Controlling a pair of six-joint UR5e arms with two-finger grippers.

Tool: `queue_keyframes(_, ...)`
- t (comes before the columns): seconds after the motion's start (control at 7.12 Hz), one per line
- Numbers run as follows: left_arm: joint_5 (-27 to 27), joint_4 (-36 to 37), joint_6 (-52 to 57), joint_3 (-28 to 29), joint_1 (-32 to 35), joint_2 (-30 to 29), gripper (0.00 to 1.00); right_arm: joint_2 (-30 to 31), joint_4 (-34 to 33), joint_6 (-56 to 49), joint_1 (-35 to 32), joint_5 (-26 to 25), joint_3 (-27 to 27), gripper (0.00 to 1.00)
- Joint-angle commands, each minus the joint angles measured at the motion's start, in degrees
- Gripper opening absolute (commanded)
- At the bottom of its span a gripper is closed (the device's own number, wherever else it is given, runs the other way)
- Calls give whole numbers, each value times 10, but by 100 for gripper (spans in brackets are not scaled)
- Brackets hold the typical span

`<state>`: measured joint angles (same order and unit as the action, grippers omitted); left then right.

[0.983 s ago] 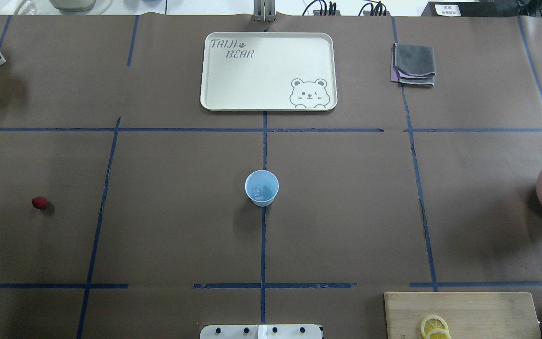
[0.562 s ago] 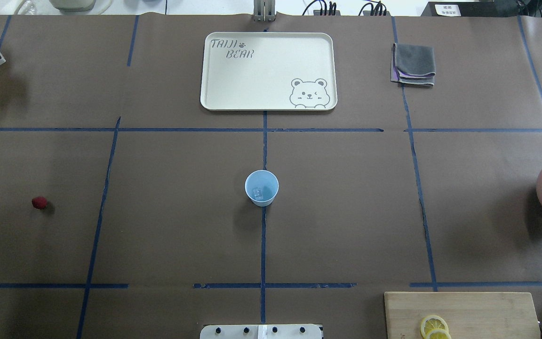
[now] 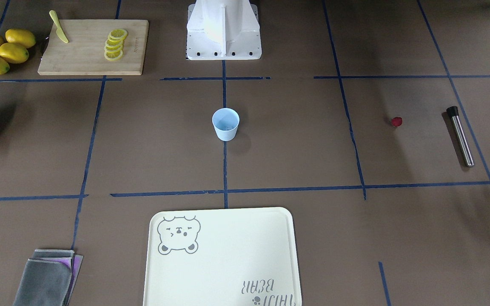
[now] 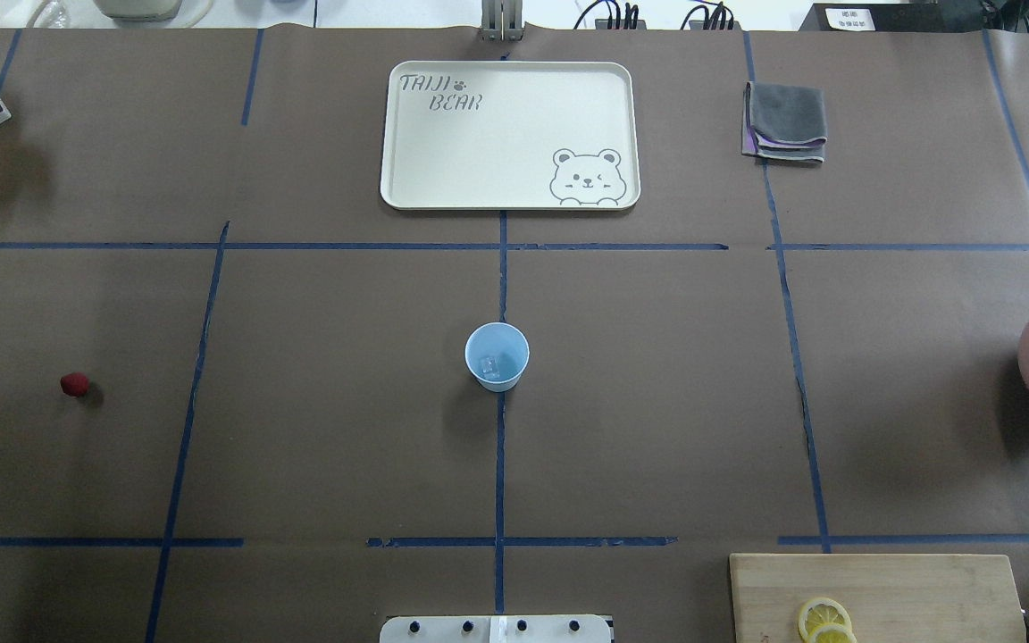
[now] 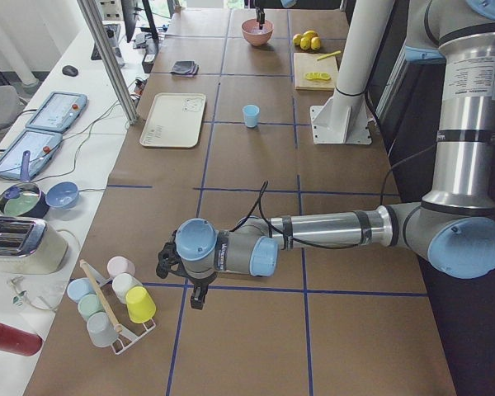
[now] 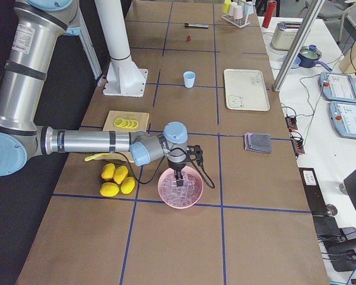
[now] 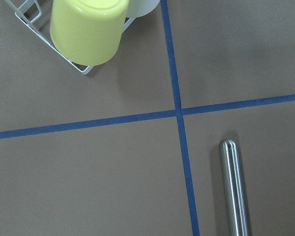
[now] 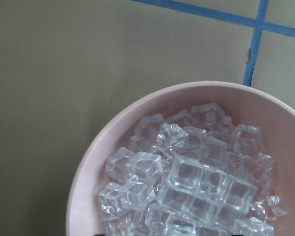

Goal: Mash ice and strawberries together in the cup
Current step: 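Grasp another ice cube from the pink bowl with the right gripper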

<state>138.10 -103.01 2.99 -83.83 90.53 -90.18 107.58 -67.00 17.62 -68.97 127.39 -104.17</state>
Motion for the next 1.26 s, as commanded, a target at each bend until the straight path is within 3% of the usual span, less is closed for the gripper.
queue_keyframes(0.0, 1, 0, 0, 0, 0, 0, 100, -1, 0, 0, 1, -2, 11, 86)
queue_keyframes(0.28, 0, 0, 0, 0, 0, 0, 100, -1, -1, -3, 4, -2, 15, 78)
queue_keyframes(0.84, 0, 0, 0, 2, 0, 0, 100, 0, -1, -6, 30, -7, 24, 76)
queue_keyframes(0.98, 0, 0, 0, 2, 0, 0, 100, 0, -1, -6, 31, -8, 25, 63)
queue_keyframes(1.12, 0, 0, 0, 2, 0, 0, 100, 0, -1, -6, 30, -11, 25, 29)
